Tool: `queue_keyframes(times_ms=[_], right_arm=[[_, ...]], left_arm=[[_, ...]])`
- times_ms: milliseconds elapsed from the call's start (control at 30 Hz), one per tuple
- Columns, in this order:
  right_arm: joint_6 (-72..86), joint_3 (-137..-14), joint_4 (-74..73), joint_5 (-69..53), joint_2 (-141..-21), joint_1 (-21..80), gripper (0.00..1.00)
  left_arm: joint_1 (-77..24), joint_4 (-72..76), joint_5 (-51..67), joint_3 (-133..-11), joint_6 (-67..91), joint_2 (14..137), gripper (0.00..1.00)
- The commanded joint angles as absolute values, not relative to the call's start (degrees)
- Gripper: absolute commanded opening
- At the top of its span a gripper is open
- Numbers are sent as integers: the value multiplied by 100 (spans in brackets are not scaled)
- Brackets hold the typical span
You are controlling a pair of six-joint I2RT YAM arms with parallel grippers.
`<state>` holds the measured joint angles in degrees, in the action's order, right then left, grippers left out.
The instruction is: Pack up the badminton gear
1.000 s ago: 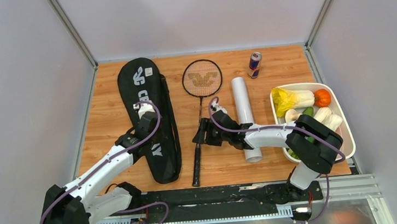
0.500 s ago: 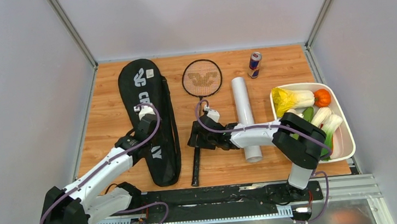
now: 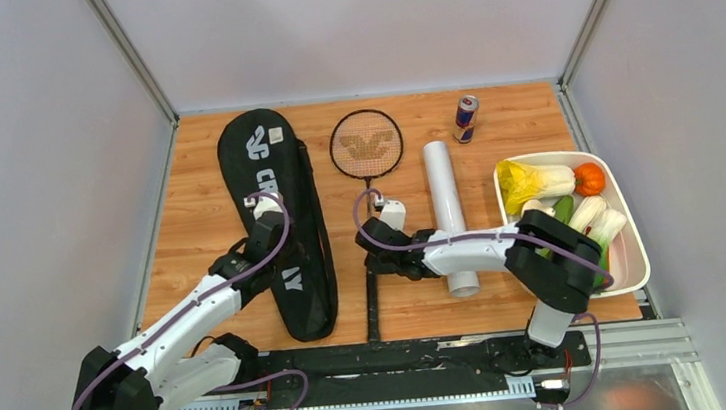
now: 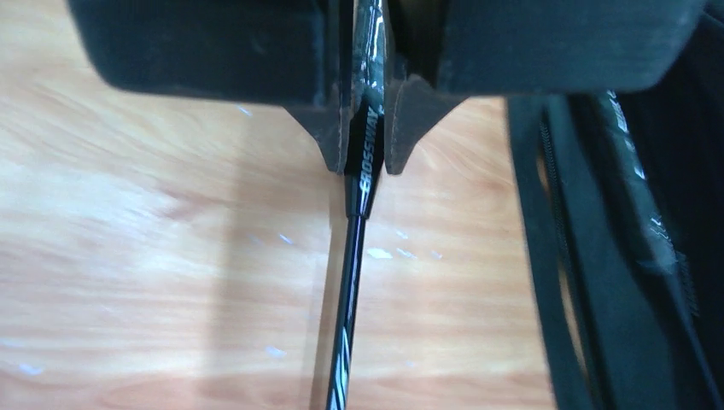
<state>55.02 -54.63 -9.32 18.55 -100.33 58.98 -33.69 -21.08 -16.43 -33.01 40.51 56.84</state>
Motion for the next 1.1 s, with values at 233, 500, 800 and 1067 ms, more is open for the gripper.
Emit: queue_keyframes(times_ms=[233, 500, 800, 1067], right_arm=[[4225, -3839, -1106, 1157, -7986, 6045, 0], [4402, -3701, -1346, 1433, -7287, 6808, 0], [4922, -3540, -1859, 2022, -6883, 7328, 0], [5116, -3456, -2367, 2487, -6461, 7328, 0]], left_arm=[[-3349, -1713, -1461, -3248, 4214, 5408, 0], [-3349, -1674, -1452, -3211, 4234, 5489, 0], [-3349, -1733, -1513, -3264, 4200, 5560, 0], [-3349, -1913, -1698, -3340, 4205, 5589, 0]])
